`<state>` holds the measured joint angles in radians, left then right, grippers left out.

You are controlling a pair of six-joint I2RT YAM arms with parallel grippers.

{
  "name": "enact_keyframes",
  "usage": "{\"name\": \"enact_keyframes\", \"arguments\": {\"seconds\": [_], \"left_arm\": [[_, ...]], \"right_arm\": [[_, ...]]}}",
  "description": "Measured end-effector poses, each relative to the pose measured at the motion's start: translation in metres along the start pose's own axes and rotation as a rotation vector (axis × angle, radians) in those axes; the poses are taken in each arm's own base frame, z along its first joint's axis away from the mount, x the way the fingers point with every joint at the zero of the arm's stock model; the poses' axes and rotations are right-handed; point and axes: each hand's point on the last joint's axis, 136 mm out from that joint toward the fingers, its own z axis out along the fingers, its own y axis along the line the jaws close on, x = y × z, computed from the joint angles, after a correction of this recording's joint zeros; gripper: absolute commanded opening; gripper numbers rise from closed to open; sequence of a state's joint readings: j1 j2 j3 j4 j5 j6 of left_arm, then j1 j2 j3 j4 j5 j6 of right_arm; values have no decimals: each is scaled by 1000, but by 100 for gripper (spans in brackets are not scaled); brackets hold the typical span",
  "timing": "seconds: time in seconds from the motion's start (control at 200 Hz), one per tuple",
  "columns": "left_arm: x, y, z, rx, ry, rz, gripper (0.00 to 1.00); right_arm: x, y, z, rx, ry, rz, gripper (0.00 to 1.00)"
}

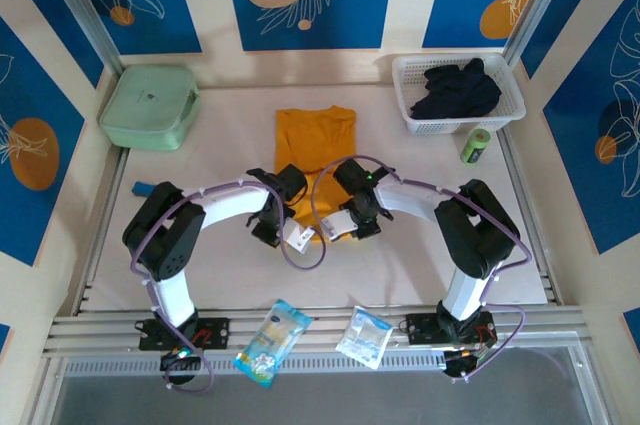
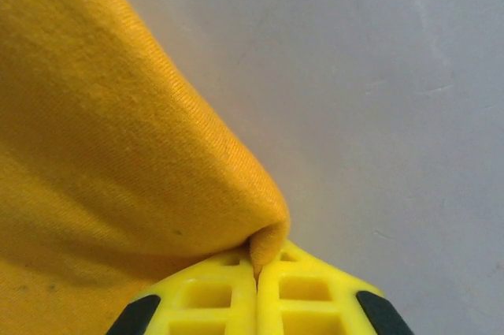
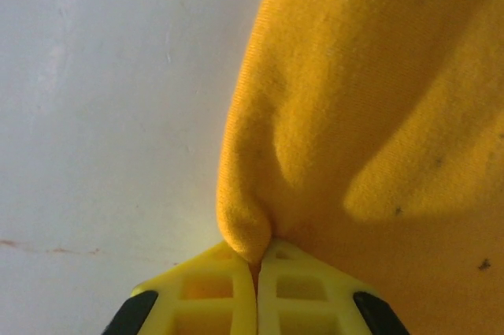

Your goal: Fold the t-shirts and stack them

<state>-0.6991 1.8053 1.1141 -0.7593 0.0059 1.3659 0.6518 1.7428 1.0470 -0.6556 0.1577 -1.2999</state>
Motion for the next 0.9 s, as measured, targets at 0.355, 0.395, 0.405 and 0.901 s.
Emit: {"name": "enact_keyframes", "arguments": {"seconds": [0.355,0.395,0.405,0.901], "left_arm": [[-4,2,-31,-278,38,-22,0],[-9,0,-42,-316,44,-17,0],[-10,-1,-45,-326,43,-13,0],[-61,-108,-112,-390,63,41,0]], "right_arm": [[-10,31,-24,42,-65,99,0],[-15,36,-32,54,-78,100,0],[-16,37,-33,56,-80,98,0],[-71,134,-108,57,-199,51,0]]}}
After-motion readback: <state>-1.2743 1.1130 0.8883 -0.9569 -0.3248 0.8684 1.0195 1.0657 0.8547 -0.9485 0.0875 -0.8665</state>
